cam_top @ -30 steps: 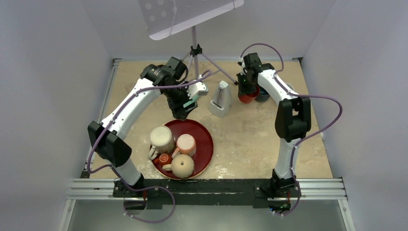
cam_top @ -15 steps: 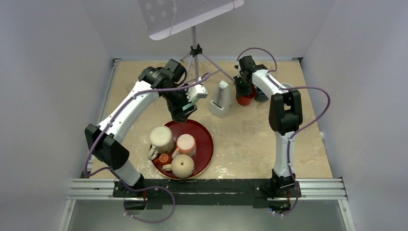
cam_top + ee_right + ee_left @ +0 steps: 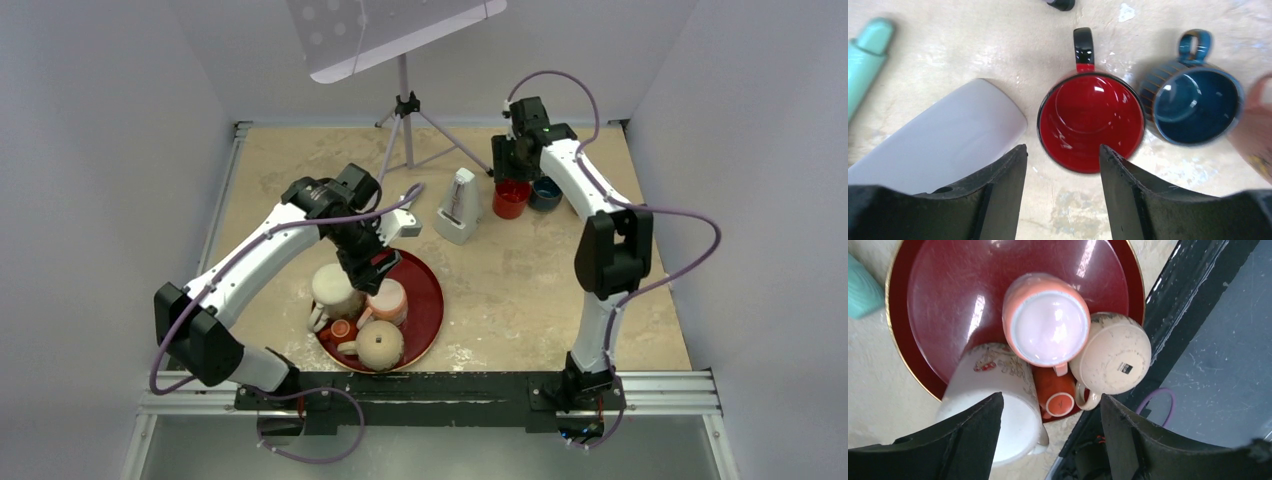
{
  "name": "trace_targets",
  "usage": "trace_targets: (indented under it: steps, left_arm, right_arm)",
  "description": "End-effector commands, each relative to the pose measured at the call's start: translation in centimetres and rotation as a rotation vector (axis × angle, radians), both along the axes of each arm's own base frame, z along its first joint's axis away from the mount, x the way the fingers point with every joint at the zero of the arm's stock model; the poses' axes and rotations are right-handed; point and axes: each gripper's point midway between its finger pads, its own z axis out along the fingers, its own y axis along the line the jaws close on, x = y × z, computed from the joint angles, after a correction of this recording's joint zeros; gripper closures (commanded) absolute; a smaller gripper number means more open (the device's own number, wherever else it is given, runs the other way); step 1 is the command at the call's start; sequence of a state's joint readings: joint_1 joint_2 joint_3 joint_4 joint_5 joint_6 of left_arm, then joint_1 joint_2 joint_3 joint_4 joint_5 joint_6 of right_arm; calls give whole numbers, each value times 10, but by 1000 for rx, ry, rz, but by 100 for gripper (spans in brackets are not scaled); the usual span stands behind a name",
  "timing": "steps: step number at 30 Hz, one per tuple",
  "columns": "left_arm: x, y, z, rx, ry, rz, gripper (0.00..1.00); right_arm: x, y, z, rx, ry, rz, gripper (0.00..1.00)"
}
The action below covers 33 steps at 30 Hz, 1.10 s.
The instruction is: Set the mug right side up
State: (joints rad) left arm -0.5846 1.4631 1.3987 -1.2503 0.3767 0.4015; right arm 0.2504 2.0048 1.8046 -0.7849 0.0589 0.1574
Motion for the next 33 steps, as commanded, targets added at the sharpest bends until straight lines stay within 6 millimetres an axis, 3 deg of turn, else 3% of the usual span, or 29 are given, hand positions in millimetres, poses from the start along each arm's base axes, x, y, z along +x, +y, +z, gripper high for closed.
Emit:
trace_targets:
  steps: [1,4,8,11,14,18,23,29,33]
  left_arm:
    - [4,24,2,83,-112,89,22]
    - [13,61,6,213,-182,198,11]
    - [6,104,7,289,-246,291,2]
    - [-12,124,-19,313,-235,313,1]
    - [-31,136,-53,319,-178,358,8]
    - [-24,137,-56,313,-209,349,13]
    - [-21,136,-84,337,-186,220,20]
    - [1,113,-92,257,-189,193,48]
    - [19,96,-92,185,-223,198,50]
  right_arm:
    - [-15,-12,57,6,-143,-61,41]
    - [-33,-15,64,25,-156,-69,41]
    - [-55,-12,65,64,-171,-53,41]
    - [-65,-9,64,96,-178,-41,41]
    - [-69,-4,65,113,-191,-24,41]
    - [-69,0,72,119,-203,4,41]
    - [-71,3,87,130,-245,15,42]
    - [-81,-2,79,122,-232,5,42]
    - [-86,-2,70,120,-214,2,42]
